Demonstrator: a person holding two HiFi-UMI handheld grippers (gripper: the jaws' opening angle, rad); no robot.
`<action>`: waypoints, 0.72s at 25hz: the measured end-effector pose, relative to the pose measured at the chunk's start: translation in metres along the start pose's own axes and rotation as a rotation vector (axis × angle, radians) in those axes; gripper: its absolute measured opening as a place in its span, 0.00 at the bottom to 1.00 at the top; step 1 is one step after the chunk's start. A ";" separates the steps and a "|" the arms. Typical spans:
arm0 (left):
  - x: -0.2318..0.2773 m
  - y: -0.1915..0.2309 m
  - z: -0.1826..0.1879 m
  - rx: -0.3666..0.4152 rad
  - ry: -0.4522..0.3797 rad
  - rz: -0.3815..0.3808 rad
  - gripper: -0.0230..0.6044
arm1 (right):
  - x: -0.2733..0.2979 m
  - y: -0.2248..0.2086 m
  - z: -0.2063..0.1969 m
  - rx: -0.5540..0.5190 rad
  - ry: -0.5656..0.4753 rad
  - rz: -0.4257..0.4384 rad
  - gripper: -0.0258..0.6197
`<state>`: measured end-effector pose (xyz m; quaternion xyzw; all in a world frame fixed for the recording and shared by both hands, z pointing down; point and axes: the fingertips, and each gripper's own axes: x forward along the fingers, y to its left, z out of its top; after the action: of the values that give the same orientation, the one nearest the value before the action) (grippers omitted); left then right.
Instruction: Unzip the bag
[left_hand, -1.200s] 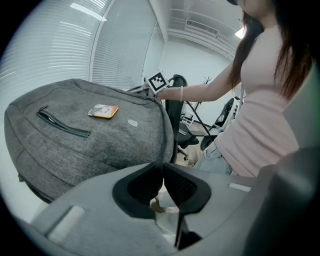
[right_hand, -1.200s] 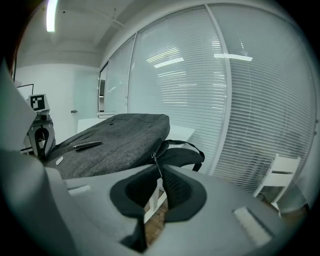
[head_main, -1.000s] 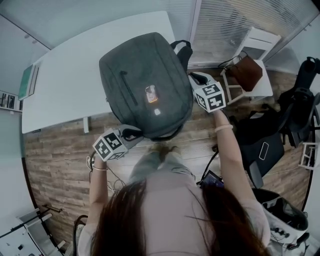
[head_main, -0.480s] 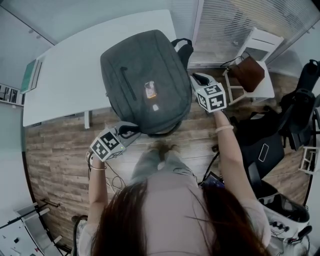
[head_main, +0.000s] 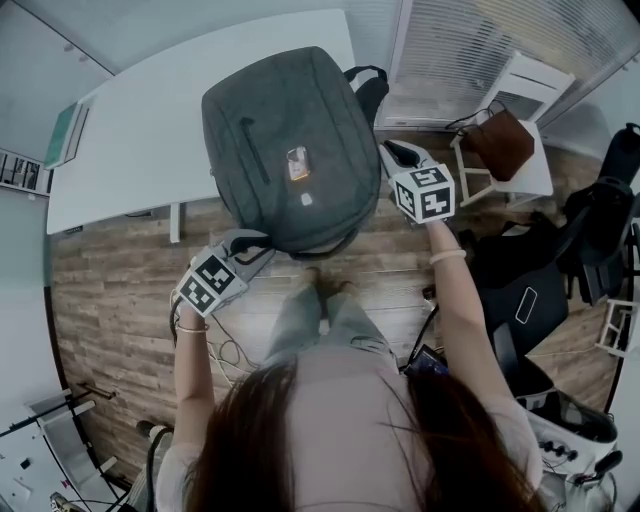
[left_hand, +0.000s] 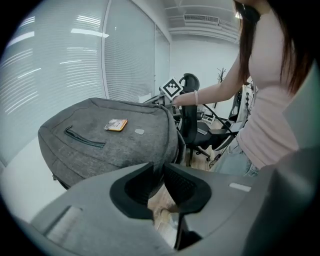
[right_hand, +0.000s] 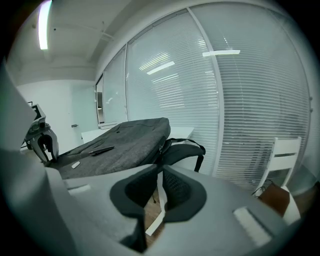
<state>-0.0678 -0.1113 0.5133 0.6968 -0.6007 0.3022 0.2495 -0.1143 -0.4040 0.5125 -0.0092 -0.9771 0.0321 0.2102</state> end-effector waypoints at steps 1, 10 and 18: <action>0.000 0.000 0.001 0.003 -0.005 0.016 0.14 | -0.002 0.002 0.000 -0.004 -0.002 -0.003 0.09; -0.004 -0.001 0.001 0.007 -0.023 0.094 0.14 | -0.026 0.015 0.011 -0.046 -0.050 -0.047 0.05; -0.010 0.000 0.001 -0.058 -0.087 0.143 0.15 | -0.045 0.039 0.022 -0.070 -0.100 -0.060 0.05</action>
<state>-0.0686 -0.1052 0.5059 0.6572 -0.6677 0.2711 0.2210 -0.0821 -0.3682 0.4718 0.0143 -0.9867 -0.0081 0.1615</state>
